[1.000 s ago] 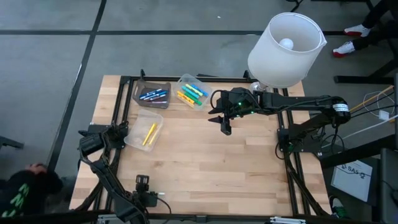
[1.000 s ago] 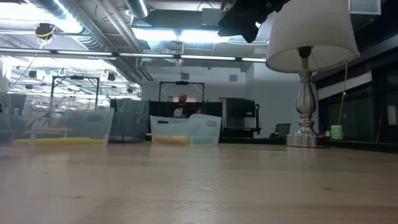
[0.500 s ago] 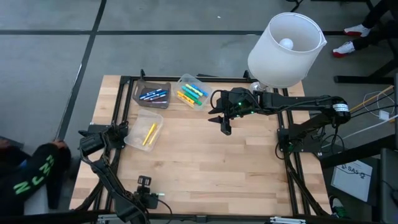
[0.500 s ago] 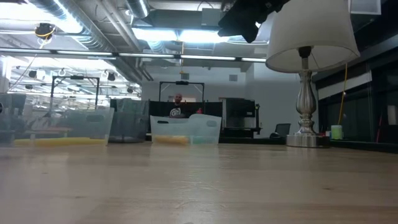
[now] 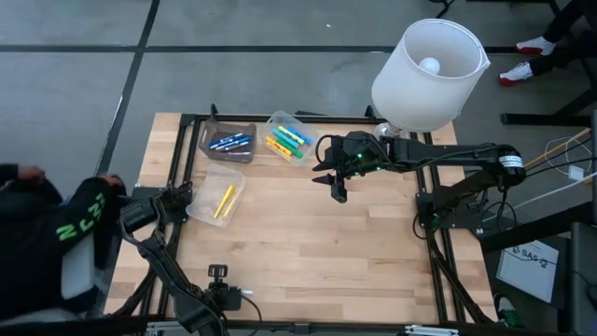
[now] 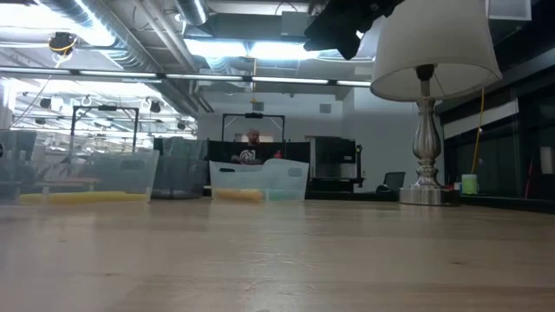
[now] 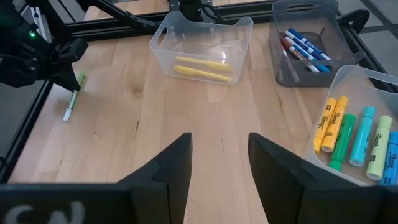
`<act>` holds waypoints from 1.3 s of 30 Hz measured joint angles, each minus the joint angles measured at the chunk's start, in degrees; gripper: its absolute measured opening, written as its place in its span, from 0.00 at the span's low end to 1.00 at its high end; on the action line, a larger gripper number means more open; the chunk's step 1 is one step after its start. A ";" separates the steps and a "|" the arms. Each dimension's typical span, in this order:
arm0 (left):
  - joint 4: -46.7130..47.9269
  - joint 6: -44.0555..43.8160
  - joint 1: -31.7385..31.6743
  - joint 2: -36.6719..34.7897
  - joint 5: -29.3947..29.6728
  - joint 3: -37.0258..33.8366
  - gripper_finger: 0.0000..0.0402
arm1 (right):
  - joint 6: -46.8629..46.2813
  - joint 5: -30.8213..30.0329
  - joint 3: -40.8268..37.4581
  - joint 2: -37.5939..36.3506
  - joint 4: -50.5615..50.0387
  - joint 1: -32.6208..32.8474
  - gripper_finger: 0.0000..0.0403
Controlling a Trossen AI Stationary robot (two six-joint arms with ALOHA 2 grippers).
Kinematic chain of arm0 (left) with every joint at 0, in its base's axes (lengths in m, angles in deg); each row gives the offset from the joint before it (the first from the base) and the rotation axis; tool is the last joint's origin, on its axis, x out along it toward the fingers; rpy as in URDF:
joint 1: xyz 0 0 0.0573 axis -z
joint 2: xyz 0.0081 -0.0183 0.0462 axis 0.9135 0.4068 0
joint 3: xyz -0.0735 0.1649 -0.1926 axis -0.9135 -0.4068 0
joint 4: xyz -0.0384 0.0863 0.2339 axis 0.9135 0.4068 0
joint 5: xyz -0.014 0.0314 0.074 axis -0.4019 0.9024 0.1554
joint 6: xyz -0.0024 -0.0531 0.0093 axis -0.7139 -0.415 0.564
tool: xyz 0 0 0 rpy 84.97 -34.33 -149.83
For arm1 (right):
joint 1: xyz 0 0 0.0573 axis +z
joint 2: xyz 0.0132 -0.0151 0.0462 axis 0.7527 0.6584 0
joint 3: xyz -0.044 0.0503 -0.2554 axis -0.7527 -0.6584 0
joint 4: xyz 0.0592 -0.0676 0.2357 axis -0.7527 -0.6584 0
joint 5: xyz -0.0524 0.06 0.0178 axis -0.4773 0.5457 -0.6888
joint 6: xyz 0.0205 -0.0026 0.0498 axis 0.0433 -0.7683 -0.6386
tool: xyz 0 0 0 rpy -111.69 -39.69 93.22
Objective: Pick & Place Markers
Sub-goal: Put the green marker into the black bin
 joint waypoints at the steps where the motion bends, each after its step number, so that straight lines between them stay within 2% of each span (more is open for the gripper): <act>1: -0.16 -0.06 -0.10 -0.08 -0.01 0.03 0.04 | 0.00 0.00 0.00 0.00 -0.02 0.00 0.39; 3: -1.39 -0.35 -0.23 -0.44 -0.22 0.21 0.00 | 0.00 0.01 0.00 0.00 -0.02 0.01 0.39; 8: -2.34 -4.28 -1.18 -0.97 -0.10 0.04 0.01 | 0.00 0.02 0.00 0.00 0.00 0.00 0.39; 20: -2.79 -12.41 -5.27 -2.64 4.31 -0.14 0.00 | 0.00 0.02 0.00 0.00 -0.02 0.00 0.39; 30: -2.72 -12.54 -7.17 -5.41 3.99 -0.10 0.00 | 0.00 0.02 0.00 0.00 0.00 0.00 0.39; 35: -3.16 -7.58 -7.78 -8.21 0.94 -0.10 0.01 | 0.02 0.02 0.00 0.00 -0.01 0.00 0.39; 39: -7.48 -2.60 -7.78 -9.65 0.97 -0.05 0.08 | 0.01 0.00 0.00 0.00 0.00 0.00 0.39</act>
